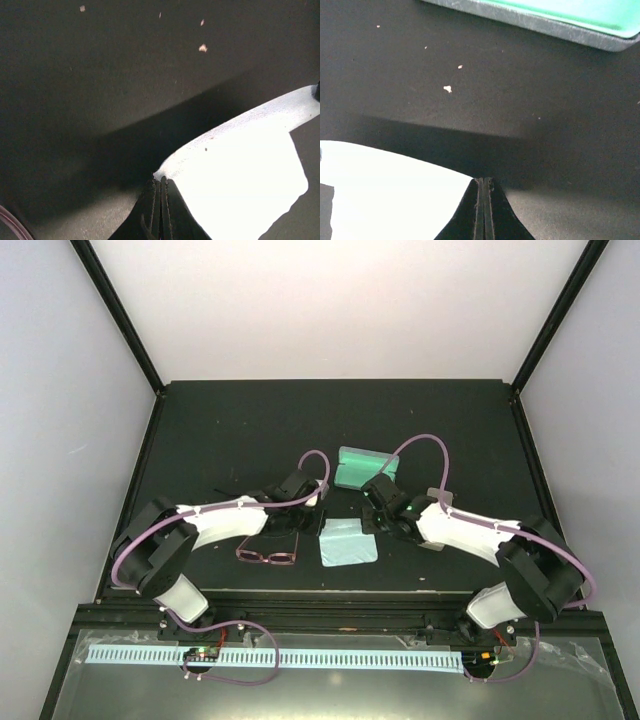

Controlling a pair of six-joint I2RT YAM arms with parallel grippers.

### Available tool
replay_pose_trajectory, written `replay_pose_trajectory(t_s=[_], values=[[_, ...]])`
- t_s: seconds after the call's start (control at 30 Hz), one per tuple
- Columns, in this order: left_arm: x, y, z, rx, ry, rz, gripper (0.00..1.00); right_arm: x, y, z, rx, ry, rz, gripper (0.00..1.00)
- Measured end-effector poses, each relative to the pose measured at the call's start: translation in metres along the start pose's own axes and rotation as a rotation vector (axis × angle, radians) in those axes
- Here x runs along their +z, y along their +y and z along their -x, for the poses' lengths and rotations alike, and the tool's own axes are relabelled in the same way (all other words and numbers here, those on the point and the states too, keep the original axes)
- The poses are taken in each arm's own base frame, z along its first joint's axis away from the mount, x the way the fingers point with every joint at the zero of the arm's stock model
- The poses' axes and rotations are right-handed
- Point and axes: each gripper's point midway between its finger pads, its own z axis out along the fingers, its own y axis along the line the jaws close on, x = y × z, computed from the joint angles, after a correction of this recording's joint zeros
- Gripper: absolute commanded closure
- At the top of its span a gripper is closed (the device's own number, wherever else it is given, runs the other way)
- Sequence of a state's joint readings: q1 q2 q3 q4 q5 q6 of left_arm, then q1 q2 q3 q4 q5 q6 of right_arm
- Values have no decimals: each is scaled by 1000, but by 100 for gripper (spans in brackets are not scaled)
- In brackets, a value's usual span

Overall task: Organize the sunglasses
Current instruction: Fold the glasses cleaning cloth at the center of the board.

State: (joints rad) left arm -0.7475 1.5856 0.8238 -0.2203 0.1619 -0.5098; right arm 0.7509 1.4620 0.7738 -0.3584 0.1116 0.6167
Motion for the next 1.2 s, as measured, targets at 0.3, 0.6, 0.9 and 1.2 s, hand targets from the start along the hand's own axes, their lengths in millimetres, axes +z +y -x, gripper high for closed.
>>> replay_pose_trajectory(t_s=[0.3,0.6,0.9,1.2], values=[[3,1,-19,15,50,-30,98,1,2,-10,2,33,27,99],[-1,-8,-24,38,68,-87,99,1,-1,-17,9,47,26,99],[-1,-14,-28,48,85,-116,98,1,-1,-20,9,58,29,99],[-1,-14,-29,48,88,-114,99,2,2,-28,9,88,56,99]])
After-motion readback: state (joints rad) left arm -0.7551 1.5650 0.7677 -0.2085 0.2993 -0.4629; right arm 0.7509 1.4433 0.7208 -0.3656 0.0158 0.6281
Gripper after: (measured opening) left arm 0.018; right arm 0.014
